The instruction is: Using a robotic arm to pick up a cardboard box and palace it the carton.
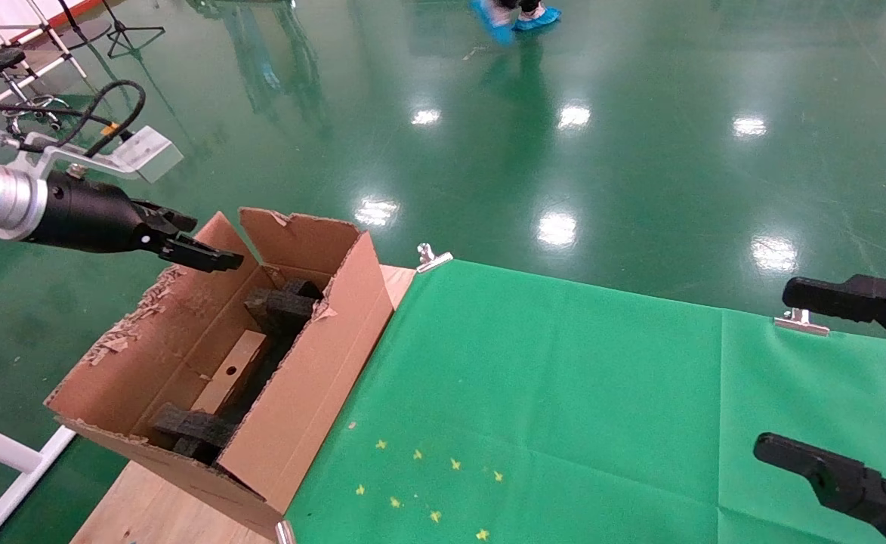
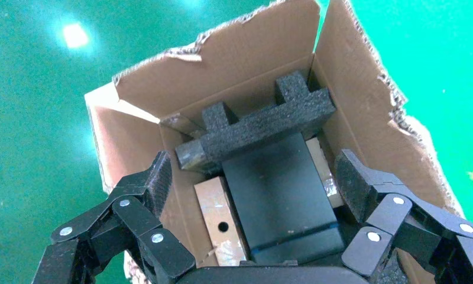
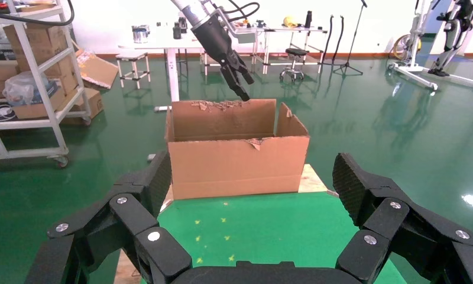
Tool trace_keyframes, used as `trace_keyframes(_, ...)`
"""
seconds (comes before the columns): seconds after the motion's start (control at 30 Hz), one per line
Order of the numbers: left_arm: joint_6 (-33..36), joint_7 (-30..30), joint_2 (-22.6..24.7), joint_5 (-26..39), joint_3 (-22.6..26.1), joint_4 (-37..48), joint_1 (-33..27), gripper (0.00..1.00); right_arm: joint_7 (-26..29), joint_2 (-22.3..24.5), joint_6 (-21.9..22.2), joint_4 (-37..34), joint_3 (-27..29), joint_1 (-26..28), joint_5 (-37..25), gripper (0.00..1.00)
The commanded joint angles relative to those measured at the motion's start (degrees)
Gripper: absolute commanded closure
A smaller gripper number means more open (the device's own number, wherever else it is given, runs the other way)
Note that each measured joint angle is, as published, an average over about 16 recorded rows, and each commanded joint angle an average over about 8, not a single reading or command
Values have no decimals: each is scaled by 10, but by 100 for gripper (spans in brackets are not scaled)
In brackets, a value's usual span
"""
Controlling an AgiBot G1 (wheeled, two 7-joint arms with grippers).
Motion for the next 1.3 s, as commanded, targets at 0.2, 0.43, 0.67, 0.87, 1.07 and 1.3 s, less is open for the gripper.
trace_keyframes(0.2,-3,2,4,-3,-4,7,7,0,0,0,0,0,0,0,0,0)
trace_keyframes(0.43,8,17,3,-45,-39,-33,49,0,0,0,0,0,0,0,0,0)
trace_keyframes(0.67,23,39,3,-103,-89,-89,108,0,0,0,0,0,0,0,0,0)
trace_keyframes(0.87,36,57,2,-152,-131,-137,158,0,0,0,0,0,0,0,0,0)
trace_keyframes(1.07,49,76,1,-202,-174,-185,208,0,0,0,0,0,0,0,0,0)
trace_keyframes(1.3,64,97,1,-259,-223,-241,266,0,0,0,0,0,0,0,0,0)
